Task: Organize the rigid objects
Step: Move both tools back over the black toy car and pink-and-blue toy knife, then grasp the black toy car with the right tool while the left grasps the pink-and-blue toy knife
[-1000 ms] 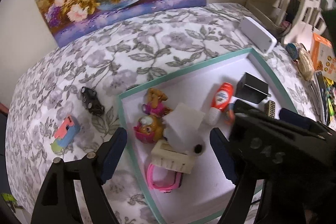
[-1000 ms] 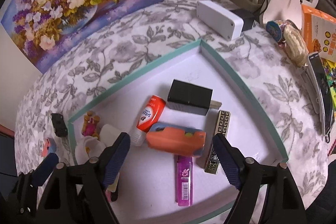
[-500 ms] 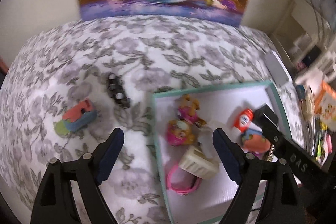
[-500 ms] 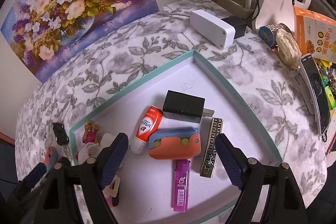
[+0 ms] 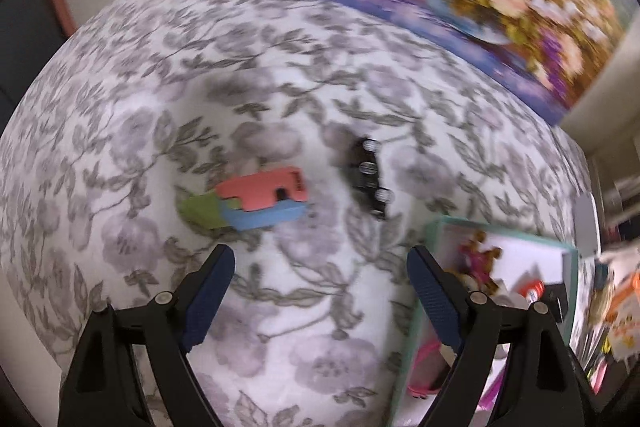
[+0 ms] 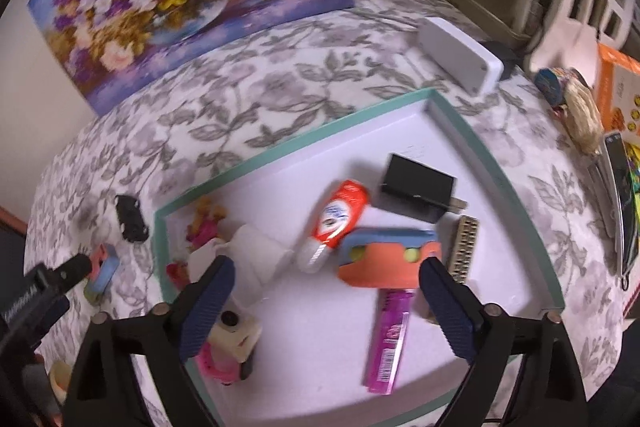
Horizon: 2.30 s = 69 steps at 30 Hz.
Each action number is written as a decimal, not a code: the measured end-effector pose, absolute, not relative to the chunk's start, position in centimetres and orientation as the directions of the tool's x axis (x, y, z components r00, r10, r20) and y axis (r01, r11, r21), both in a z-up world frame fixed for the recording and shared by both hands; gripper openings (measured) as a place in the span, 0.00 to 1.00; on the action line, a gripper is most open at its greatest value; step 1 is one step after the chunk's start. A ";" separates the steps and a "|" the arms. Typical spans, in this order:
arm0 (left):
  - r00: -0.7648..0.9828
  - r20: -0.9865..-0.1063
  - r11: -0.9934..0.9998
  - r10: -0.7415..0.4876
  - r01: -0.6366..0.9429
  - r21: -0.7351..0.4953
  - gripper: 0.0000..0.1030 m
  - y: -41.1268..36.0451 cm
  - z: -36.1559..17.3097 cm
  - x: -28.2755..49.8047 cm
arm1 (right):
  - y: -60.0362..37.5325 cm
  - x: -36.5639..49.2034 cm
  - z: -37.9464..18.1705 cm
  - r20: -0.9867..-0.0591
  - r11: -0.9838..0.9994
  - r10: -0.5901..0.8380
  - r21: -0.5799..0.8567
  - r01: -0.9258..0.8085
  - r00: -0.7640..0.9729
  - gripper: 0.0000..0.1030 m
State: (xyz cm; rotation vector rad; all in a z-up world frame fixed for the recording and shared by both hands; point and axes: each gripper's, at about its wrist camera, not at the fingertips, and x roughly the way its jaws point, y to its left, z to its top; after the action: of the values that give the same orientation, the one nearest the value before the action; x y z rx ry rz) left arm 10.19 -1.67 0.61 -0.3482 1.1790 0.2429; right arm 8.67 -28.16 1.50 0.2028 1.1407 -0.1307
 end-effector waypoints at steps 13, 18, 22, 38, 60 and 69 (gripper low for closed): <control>0.340 -0.937 0.852 0.085 -0.512 -0.109 0.87 3.6 -0.1 9.6 | -23.0 8.5 1.9 -0.900 0.997 0.008 0.041 0.068 0.437 1.00; 0.344 -0.936 0.831 0.074 -0.541 -0.133 0.87 5.0 -0.2 9.5 | -21.7 8.5 2.4 -0.889 0.998 0.011 0.034 0.043 0.457 1.00; 0.346 -0.936 0.822 0.062 -0.550 -0.149 0.87 5.8 -0.4 9.7 | -20.5 8.6 2.5 -0.887 1.000 0.005 0.013 0.014 0.461 1.00; 0.337 -0.942 0.804 0.006 -0.562 -0.196 0.87 8.0 -2.1 10.8 | -15.1 11.4 2.4 -0.883 0.994 0.073 0.024 -0.109 0.465 1.00; 0.297 -0.954 0.754 -0.026 -0.621 -0.214 0.87 10.1 -6.0 12.7 | -8.1 17.5 -3.0 -0.915 0.965 0.124 0.022 -0.260 0.385 0.84; 0.310 -0.950 0.758 -0.045 -0.609 -0.234 0.87 10.0 -6.2 13.2 | -6.9 18.3 -4.9 -0.923 0.959 0.133 0.028 -0.281 0.360 0.60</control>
State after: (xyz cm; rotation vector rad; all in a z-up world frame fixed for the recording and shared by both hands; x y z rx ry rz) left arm 13.17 9.98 -6.20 -0.6406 1.2148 0.4083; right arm 18.25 -6.90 -4.87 -0.1428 1.1731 0.2674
